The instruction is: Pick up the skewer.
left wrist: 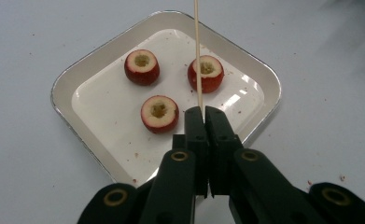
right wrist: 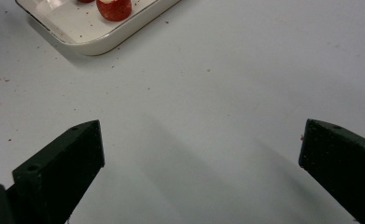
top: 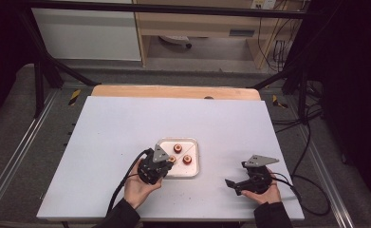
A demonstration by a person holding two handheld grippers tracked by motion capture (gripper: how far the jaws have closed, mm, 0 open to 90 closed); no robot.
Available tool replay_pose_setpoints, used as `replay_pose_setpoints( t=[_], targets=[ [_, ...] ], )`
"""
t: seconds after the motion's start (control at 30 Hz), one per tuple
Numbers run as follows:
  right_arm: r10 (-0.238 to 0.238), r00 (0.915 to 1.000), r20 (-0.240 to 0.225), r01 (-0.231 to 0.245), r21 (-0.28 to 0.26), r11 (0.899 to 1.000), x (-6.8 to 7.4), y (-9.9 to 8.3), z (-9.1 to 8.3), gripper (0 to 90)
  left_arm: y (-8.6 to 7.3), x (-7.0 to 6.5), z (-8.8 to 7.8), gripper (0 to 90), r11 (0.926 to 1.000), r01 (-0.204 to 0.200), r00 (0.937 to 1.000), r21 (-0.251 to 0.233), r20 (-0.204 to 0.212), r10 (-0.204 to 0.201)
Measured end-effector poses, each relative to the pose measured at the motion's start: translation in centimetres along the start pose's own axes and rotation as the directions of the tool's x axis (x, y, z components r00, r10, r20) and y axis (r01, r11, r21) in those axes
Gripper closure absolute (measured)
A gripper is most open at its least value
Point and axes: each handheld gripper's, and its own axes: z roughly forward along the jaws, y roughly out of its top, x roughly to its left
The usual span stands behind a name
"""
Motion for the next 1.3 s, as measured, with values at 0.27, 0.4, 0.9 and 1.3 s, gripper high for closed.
replay_pose_setpoints(
  t=[0.27, 0.4, 0.9, 1.3],
  targets=[
    [-0.111, 0.9934, 0.027, 0.111, 0.029, 0.993, 1.4, 1.2, 0.4, 2.0, 0.1, -0.5, -0.2, 88.7, 0.9951, -0.094, 0.9939, 0.028, 0.06, 0.093],
    [-0.182, 0.9827, 0.033, 0.181, 0.047, 0.982, 2.4, 1.7, 0.7, 2.9, 0.2, -0.8, -0.2, 88.7, 0.9913, -0.125, 0.9896, 0.039, 0.077, 0.122],
    [-0.429, 0.9011, 0.066, 0.42, 0.108, 0.901, 5.2, 3.6, 1.3, 7.5, 1.8, -2.5, 0.7, 88.7, 0.9757, -0.205, 0.9734, 0.077, 0.12, 0.196],
    [-0.593, 0.8025, 0.063, 0.58, 0.15, 0.8, 6.6, 4.6, 1.7, 16.5, 3.1, -4.1, 1.9, 88.7, 0.9599, -0.26, 0.9571, 0.105, 0.16, 0.241]
  ],
)
